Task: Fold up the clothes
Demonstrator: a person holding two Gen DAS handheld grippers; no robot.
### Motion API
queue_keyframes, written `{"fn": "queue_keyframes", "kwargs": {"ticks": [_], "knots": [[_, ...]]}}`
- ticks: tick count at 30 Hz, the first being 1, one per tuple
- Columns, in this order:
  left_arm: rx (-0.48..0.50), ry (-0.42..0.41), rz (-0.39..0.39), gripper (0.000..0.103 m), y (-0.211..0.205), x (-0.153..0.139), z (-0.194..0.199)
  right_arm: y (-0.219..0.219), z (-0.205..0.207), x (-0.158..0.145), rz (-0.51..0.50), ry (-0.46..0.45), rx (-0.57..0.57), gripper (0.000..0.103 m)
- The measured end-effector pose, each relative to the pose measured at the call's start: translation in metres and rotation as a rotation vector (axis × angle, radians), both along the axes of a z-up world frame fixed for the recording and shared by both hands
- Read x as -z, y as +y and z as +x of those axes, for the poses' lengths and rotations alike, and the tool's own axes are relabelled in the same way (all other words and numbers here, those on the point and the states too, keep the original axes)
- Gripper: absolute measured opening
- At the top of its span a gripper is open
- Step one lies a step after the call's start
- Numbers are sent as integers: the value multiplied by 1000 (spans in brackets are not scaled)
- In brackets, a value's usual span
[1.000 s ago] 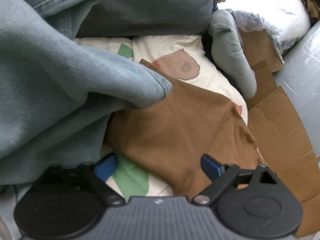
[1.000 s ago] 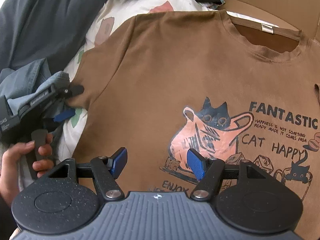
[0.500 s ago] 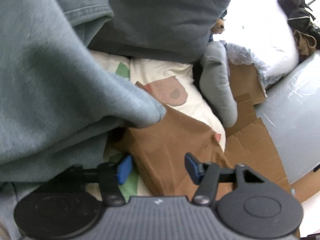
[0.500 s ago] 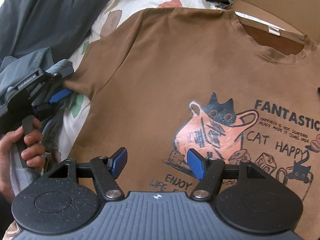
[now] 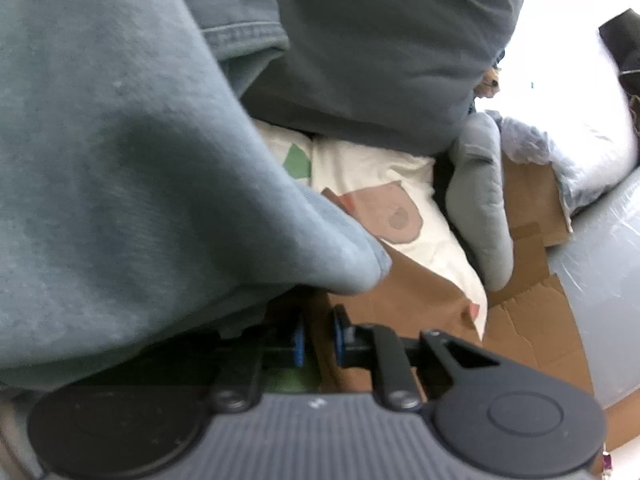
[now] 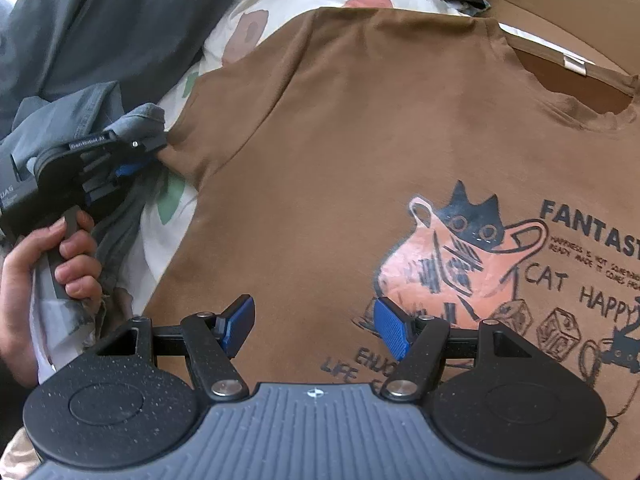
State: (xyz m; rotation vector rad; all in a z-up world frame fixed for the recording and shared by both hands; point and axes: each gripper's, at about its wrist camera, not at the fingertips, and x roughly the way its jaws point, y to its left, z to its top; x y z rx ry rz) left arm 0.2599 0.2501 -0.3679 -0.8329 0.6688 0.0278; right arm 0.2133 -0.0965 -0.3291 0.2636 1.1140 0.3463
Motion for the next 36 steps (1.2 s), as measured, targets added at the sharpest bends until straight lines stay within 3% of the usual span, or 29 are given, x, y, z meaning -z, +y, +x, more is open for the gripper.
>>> {"fn": "queue_keyframes", "kwargs": {"ticks": [5,7,8,9,12,17,23,31,36], "knots": [[13,-11,24,9,-5,-7,1,14,8,-1,47,-27,-8,66],[46,-22,41,9,-11,-12,2,21,13,0,59,-26,-16,47],[66,-31,47,9,-13,-14,2,25,15,1,60,-20,-22,29],[86,-43,58,8,-16,-17,3,29,17,1,62,-20,-23,20],[150,-84,95,8,-21,-28,3,35,22,2,100,-32,-5,14],[256,-134,152,8,-31,-47,6,47,34,11,208,-39,51,6],[339,-155,220,8,-35,-60,7,55,43,27,351,-29,166,5],[430,-173,259,8,-49,-62,4,64,52,39,401,-13,214,4],[472,-179,232,7,-57,-59,-2,69,58,47,431,-4,243,4]]}}
